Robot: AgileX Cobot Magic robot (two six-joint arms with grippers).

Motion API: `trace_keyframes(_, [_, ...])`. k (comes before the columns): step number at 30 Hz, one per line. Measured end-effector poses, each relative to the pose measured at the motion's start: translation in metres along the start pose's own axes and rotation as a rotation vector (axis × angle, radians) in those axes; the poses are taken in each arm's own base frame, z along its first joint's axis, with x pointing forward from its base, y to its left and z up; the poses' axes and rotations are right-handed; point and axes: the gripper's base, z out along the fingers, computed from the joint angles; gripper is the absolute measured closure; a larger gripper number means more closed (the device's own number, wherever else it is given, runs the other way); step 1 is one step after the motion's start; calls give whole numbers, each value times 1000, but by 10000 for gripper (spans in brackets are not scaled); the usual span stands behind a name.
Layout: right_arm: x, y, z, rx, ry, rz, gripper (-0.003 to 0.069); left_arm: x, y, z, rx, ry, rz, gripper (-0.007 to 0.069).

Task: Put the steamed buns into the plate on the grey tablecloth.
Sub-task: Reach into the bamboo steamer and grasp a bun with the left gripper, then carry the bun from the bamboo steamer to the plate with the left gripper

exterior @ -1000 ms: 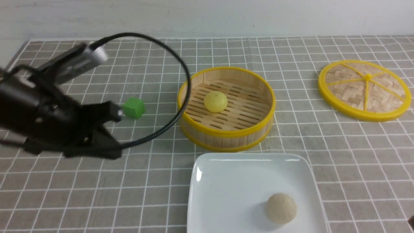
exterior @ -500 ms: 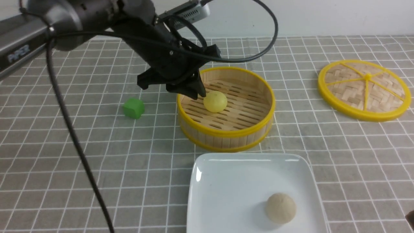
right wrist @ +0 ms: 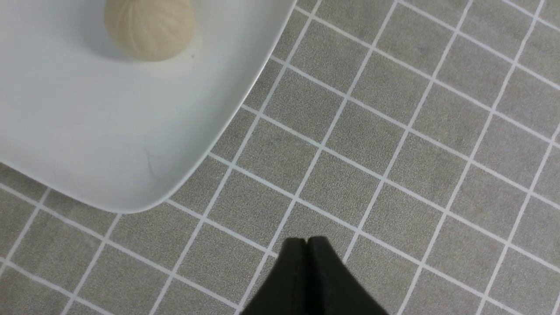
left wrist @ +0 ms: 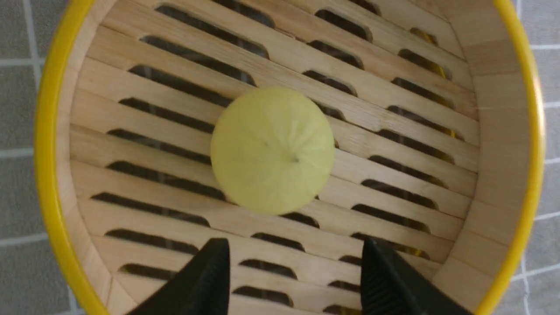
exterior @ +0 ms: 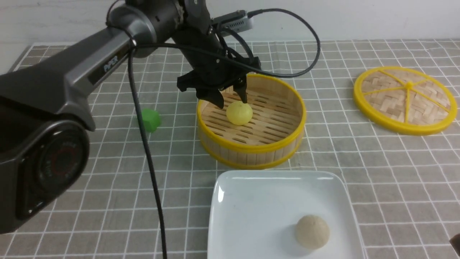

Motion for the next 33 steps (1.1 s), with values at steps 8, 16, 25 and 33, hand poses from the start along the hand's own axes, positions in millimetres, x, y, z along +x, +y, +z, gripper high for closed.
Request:
trace_keyframes(8, [0,0,0,0,-1,0,656,-4,-1,30,-7,-18,-4,207])
trace_keyframes(16, [0,0,0,0,-1,0,648,-5,1,41,-6,-33,2,369])
trace_keyframes(25, [0,0,0,0,-1,0,640,-3,-5,22,-33,-28,44,607])
trace_keyframes(33, [0,0,0,0,-1,0,631,15,-32,-122,-9,-117,133,607])
